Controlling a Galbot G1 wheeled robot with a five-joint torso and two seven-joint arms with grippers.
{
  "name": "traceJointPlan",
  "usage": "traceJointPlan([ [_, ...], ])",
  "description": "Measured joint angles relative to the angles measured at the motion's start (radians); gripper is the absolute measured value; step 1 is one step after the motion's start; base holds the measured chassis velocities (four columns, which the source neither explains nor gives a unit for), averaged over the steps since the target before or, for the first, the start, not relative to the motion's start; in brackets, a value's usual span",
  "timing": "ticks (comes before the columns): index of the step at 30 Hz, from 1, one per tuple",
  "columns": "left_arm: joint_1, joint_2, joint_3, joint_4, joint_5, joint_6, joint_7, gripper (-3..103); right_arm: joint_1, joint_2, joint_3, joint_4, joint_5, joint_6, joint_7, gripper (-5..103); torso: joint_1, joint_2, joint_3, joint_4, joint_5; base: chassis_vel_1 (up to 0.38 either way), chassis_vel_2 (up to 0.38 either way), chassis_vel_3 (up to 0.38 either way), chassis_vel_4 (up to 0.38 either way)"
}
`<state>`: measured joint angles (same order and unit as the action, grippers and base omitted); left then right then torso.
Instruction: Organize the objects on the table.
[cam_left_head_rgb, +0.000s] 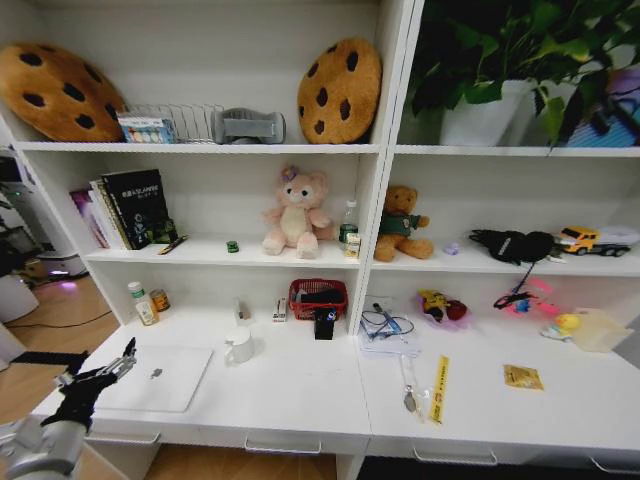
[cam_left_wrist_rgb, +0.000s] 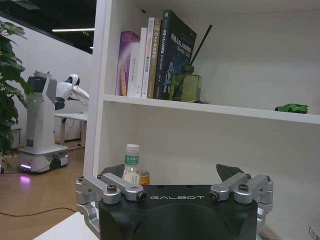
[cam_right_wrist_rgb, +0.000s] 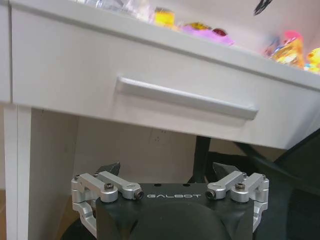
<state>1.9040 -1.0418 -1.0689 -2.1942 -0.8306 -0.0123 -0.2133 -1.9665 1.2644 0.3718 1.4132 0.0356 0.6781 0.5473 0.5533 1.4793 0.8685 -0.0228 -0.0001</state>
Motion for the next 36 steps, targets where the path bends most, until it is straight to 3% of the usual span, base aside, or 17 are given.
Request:
traceJointPlan([
  [13, 0.0, 0.0, 0.0, 0.0, 0.0, 0.0, 0.0, 100, -0.219, -0.061, 0.085, 0.391, 0.02, -0.003, 0.0, 100, 0.0, 0.0, 0.0, -0.0001, 0.0, 0.0, 0.0, 0.0, 0.0],
  [15, 0.0, 0.0, 0.0, 0.0, 0.0, 0.0, 0.0, 100, -0.256, -0.133, 0.149, 0.53, 0.09, -0.022, -0.031, 100, 0.0, 0.0, 0.0, 0.0, 0.0001, 0.0, 0.0, 0.0, 0.0],
  [16, 0.0, 0.0, 0.0, 0.0, 0.0, 0.0, 0.0, 100, -0.256, -0.133, 0.149, 0.53, 0.09, -0.022, -0.031, 100, 0.0, 0.0, 0.0, 0.0, 0.0001, 0.0, 0.0, 0.0, 0.0],
  [19, 0.0, 0.0, 0.0, 0.0, 0.0, 0.0, 0.0, 100, -0.247, -0.22, 0.229, 0.649, 0.196, -0.075, -0.069, 100, 0.0, 0.0, 0.0, 0.0, 0.0003, 0.0, 0.0, 0.0, 0.0],
  [23, 0.0, 0.0, 0.0, 0.0, 0.0, 0.0, 0.0, 100, -0.212, -0.269, 0.295, 0.697, 0.299, -0.124, -0.093, 100, 0.0, 0.0, 0.0, 0.0001, 0.0002, 0.0, 0.0, 0.0, 0.0],
  [26, 0.0, 0.0, 0.0, 0.0, 0.0, 0.0, 0.0, 100, -0.152, -0.338, 0.377, 0.733, 0.47, -0.201, -0.146, 100, 0.0, 0.0, 0.0, 0.0001, 0.0002, 0.0, 0.0, 0.0, 0.0],
  [27, 0.0, 0.0, 0.0, 0.0, 0.0, 0.0, 0.0, 100, -0.152, -0.338, 0.377, 0.733, 0.47, -0.201, -0.146, 100, 0.0, 0.0, 0.0, 0.0001, 0.0002, 0.0, 0.0, 0.0, 0.0],
  [29, 0.0, 0.0, 0.0, 0.0, 0.0, 0.0, 0.0, 100, -0.115, -0.374, 0.407, 0.73, 0.548, -0.22, -0.212, 100, 0.0, 0.0, 0.0, 0.0001, 0.0002, 0.0, 0.0, 0.0, 0.0],
  [31, 0.0, 0.0, 0.0, 0.0, 0.0, 0.0, 0.0, 100, -0.063, -0.408, 0.427, 0.695, 0.634, -0.222, -0.329, 100, 0.0, 0.0, 0.0, 0.0, 0.0, 0.0, 0.0, 0.0, 0.0],
  [32, 0.0, 0.0, 0.0, 0.0, 0.0, 0.0, 0.0, 100, -0.063, -0.408, 0.427, 0.695, 0.634, -0.222, -0.329, 100, 0.0, 0.0, 0.0, 0.0, 0.0, 0.0, 0.0, 0.0, 0.0],
  [34, 0.0, 0.0, 0.0, 0.0, 0.0, 0.0, 0.0, 100, -0.002, -0.438, 0.442, 0.643, 0.73, -0.204, -0.489, 100, 0.0, 0.0, 0.0, 0.0001, 0.0005, 0.0, 0.0, 0.0, 0.0],
  [35, 0.0, 0.0, 0.0, 0.0, 0.0, 0.0, 0.0, 100, -0.002, -0.438, 0.442, 0.643, 0.73, -0.204, -0.489, 100, 0.0, 0.0, 0.0, 0.0001, 0.0005, 0.0, 0.0, 0.0, 0.0],
  [36, 0.0, 0.0, 0.0, 0.0, 0.0, 0.0, 0.0, 100, 0.018, -0.451, 0.449, 0.626, 0.771, -0.197, -0.552, 100, 0.0, 0.0, 0.0, 0.0, 0.0002, 0.0, 0.0, 0.0, 0.0],
])
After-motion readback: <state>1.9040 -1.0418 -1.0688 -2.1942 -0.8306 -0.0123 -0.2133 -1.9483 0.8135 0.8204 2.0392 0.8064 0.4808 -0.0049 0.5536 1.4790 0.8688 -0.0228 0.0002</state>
